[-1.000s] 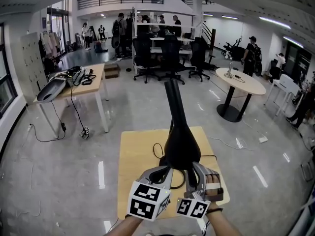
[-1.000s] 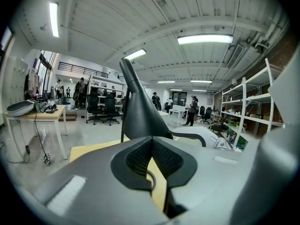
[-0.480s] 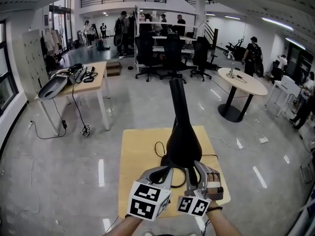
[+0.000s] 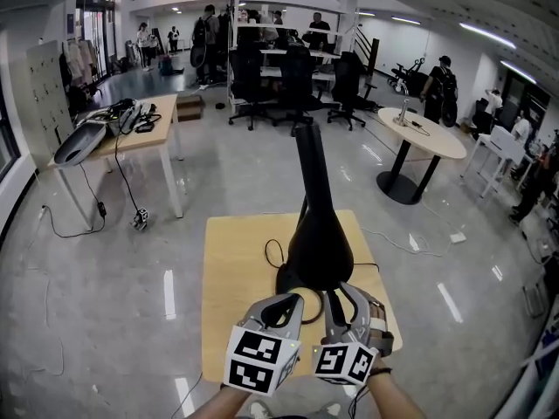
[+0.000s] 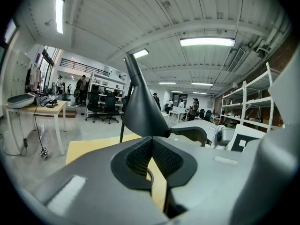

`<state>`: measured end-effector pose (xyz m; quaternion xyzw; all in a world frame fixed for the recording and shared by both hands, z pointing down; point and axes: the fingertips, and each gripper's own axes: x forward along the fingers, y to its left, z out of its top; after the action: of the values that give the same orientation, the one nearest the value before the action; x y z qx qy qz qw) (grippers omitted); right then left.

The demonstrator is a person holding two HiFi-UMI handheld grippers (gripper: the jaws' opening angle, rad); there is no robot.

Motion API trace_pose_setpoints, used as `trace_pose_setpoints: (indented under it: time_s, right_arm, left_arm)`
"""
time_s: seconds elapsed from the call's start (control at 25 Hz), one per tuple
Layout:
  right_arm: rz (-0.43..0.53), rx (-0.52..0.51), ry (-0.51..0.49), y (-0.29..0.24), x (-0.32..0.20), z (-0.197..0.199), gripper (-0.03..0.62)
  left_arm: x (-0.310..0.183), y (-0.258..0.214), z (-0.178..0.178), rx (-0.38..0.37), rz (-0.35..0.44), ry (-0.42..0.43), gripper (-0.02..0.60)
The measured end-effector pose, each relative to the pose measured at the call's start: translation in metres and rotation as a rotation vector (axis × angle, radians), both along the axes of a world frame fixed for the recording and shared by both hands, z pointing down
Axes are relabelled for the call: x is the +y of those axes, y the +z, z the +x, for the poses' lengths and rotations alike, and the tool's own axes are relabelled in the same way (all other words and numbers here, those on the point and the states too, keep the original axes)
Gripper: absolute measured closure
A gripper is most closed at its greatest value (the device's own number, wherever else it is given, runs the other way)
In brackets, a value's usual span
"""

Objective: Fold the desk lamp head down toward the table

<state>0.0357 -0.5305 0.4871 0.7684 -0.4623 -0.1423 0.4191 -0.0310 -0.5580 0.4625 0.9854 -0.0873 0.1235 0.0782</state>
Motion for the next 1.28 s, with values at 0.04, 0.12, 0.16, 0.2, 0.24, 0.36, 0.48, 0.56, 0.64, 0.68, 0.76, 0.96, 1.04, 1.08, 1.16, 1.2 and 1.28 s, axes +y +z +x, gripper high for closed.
trace_pose_setpoints:
  time_s: [0.04,0.12,0.16,0.2,0.24,0.36,0.48,0.56,0.64,0.68,0.76,0.96,1.04,1.08,1.16,1.2,1.28]
  right_arm:
    - [-0.001,-0.018,0.004,0.004,-0.008,0.004,0.495]
    - [0.003,-0.059,0.005,0.010,-0.021,0.016,0.507]
    - [0.006,-0.082,0.005,0.012,-0.029,0.018,0.507]
    - [0.010,-0.107,0.006,0.016,-0.042,0.015,0.507]
    - [0.014,-0.133,0.007,0.021,-0.058,0.009,0.508]
    - [0.040,-0.225,0.011,0.036,-0.086,0.000,0.517]
    - [0.074,-0.330,-0.010,0.039,-0.089,0.015,0.524]
    - [0.098,-0.389,-0.021,0.036,-0.084,0.028,0.531]
    - [0.130,-0.447,-0.029,0.034,-0.063,0.044,0.546]
    - [0.147,-0.476,-0.035,0.032,-0.051,0.052,0.559]
    - [0.166,-0.523,-0.045,0.027,-0.041,0.059,0.569]
    - [0.175,-0.623,-0.076,0.028,-0.018,0.084,0.589]
    - [0.196,-0.668,-0.096,0.033,0.013,0.111,0.589]
    - [0.204,-0.690,-0.105,0.035,0.032,0.126,0.589]
    - [0.212,-0.735,-0.119,0.035,0.062,0.147,0.589]
    - [0.212,-0.758,-0.126,0.035,0.068,0.151,0.589]
    - [0.213,-0.800,-0.140,0.036,0.066,0.154,0.589]
  left_arm:
    - [-0.009,0.006,0.005,0.000,-0.002,0.001,0.565]
    - [-0.024,0.015,0.020,-0.003,-0.009,0.001,0.565]
    - [-0.033,0.022,0.025,-0.005,-0.015,0.001,0.565]
    - [-0.048,0.029,0.025,-0.006,-0.020,-0.001,0.565]
    - [-0.065,0.036,0.021,-0.005,-0.022,-0.005,0.565]
    - [-0.100,0.056,0.014,0.005,-0.024,-0.026,0.565]
    - [-0.104,0.066,0.033,0.014,-0.048,-0.048,0.565]
    - [-0.100,0.069,0.049,0.016,-0.053,-0.059,0.565]
    - [-0.078,0.072,0.067,0.012,-0.042,-0.070,0.565]
    - [-0.067,0.072,0.074,0.010,-0.036,-0.076,0.565]
    - [-0.058,0.066,0.081,0.008,-0.026,-0.094,0.565]
    - [-0.039,0.066,0.108,0.004,-0.004,-0.155,0.565]
    - [-0.007,0.070,0.135,-0.001,-0.001,-0.176,0.565]
    - [0.013,0.070,0.150,-0.002,0.002,-0.185,0.565]
    - [0.045,0.067,0.174,-0.002,0.012,-0.199,0.565]
    - [0.052,0.065,0.180,-0.002,0.017,-0.205,0.565]
    - [0.054,0.062,0.186,-0.001,0.028,-0.213,0.565]
